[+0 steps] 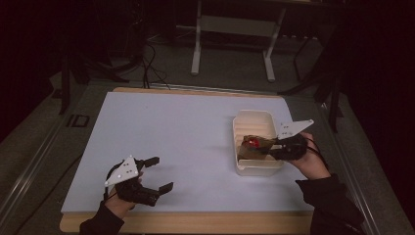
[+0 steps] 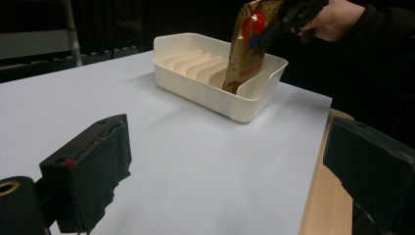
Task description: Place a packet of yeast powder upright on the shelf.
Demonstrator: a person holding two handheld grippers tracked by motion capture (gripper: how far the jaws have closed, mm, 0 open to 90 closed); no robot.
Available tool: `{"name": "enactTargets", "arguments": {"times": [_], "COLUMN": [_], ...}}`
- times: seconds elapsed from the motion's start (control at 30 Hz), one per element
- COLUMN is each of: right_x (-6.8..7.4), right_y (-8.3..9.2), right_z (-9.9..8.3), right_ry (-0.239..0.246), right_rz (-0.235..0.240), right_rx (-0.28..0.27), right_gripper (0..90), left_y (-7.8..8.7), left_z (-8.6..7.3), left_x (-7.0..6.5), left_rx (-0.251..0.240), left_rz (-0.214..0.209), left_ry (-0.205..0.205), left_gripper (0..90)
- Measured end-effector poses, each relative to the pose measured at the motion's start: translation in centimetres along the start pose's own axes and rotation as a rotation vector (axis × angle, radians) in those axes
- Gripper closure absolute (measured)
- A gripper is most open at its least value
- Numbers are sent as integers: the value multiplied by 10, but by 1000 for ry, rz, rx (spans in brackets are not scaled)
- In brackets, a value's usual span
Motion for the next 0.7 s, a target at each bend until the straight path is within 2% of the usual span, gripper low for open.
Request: {"name": "enactTargets", "arguments": {"times": [0.07,0.13,0.17,0.2,0.27,0.43,0.53,0.57,0.6,0.7], "right_x": [1,2,3,4,5,9,13,15,18,26], "right_y": [3,5,9,10,15,29,35,36,39,43], "right_z": [3,5,9,11,16,30,39,43,46,56], "right_ry": [-37,-48,-79,-88,-81,-81,-79,-86,-95,-84], "right_rz": [-26,-31,-36,-40,-56,-93,-124,-125,-103,-81], "right_rx": [-18,-25,-52,-58,-82,-165,-205,-215,-231,-271], "right_gripper": [572,560,453,437,421,306,188,155,117,105], "left_y": [0,0,0,0,-1,-1,-1,-1,-2,-1], "left_z": [0,0,-1,-1,-1,-2,-2,-2,-2,-2], "left_x": [0,0,0,0,1,0,1,1,1,1], "left_rx": [1,3,3,5,6,8,11,12,12,10], "left_rz": [2,0,0,1,3,4,6,8,8,9], "left_ry": [1,3,3,2,1,-1,-7,-5,-5,-5], "left_gripper": [44,44,44,44,44,44,44,44,44,44]}}
Point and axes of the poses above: each handheld gripper's, and its own axes: y roughly backward along the jaws, z roughly out of its top, x roughly to its left, the point moved 3 cm from there along -y, roughly forward along the jaws, and after that the axes turned 4 degrees about z, right-handed, at the moved point
